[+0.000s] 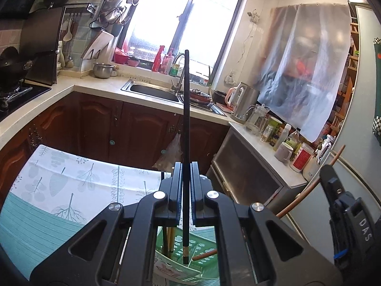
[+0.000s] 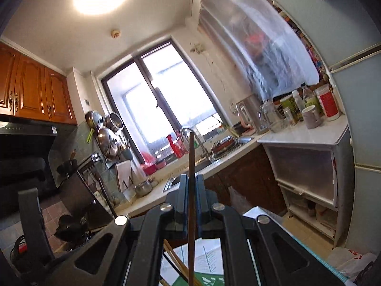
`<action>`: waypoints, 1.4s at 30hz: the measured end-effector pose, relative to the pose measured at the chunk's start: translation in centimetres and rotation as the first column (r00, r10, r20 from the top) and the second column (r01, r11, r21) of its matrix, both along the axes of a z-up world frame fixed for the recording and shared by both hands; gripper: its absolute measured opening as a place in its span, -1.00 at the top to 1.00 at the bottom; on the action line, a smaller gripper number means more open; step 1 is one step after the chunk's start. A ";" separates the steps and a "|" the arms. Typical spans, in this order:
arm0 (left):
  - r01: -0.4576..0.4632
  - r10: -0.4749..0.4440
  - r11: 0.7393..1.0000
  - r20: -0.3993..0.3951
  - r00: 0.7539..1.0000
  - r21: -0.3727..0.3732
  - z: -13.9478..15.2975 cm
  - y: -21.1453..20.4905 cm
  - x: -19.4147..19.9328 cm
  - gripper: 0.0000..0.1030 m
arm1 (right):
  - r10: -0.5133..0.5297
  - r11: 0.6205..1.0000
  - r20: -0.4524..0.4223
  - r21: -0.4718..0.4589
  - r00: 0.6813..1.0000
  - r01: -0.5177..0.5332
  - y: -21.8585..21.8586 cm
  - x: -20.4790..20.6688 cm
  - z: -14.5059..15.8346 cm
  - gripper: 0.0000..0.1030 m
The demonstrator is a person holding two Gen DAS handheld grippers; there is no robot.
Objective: Organize utensils
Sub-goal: 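Lift both chopsticks and lower them into the green holder, then open both tools and move them back over the utensil pile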
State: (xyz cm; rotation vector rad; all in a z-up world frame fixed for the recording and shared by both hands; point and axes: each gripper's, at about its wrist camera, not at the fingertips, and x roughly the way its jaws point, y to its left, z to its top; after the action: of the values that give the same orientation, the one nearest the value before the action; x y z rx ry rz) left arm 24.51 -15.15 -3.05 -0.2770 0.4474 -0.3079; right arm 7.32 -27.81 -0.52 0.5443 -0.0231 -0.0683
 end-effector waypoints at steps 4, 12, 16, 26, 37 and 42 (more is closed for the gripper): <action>-0.005 0.005 1.000 0.001 1.000 0.016 -1.8 -0.3 0.8 0.93 | -0.010 1.000 0.009 -0.022 1.000 0.010 0.5 0.3 -0.1 0.90; -0.005 0.009 0.999 -0.087 0.996 0.050 -6.1 -0.3 2.5 0.92 | 0.013 0.975 -0.107 -0.220 0.994 -0.036 3.8 4.0 -2.2 0.90; 0.008 -0.006 1.000 -0.199 0.980 0.008 -8.1 1.5 3.3 0.64 | 0.134 0.945 -0.319 -0.244 0.938 -0.218 5.1 7.5 -3.8 0.88; -0.042 0.035 0.999 -0.259 0.965 -0.019 -9.8 6.5 0.3 -0.01 | 0.343 0.913 -0.436 -0.054 0.832 -0.405 5.1 9.1 -5.1 0.46; -0.093 0.115 0.992 -0.287 0.951 0.088 -10.1 11.4 -6.9 -0.01 | 0.368 0.862 -0.498 -0.133 0.785 -0.488 8.8 5.8 -4.7 0.46; -0.096 0.138 0.984 -0.303 0.943 0.150 -10.9 12.5 -9.2 -0.01 | 0.376 0.844 -0.572 -0.113 0.729 -0.524 10.7 4.4 -6.1 0.46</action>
State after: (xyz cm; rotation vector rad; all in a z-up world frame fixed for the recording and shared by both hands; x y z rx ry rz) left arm 15.32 -2.66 -13.99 -0.2205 0.7592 -0.1152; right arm 11.71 -17.15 -6.63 0.2280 0.6452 0.2700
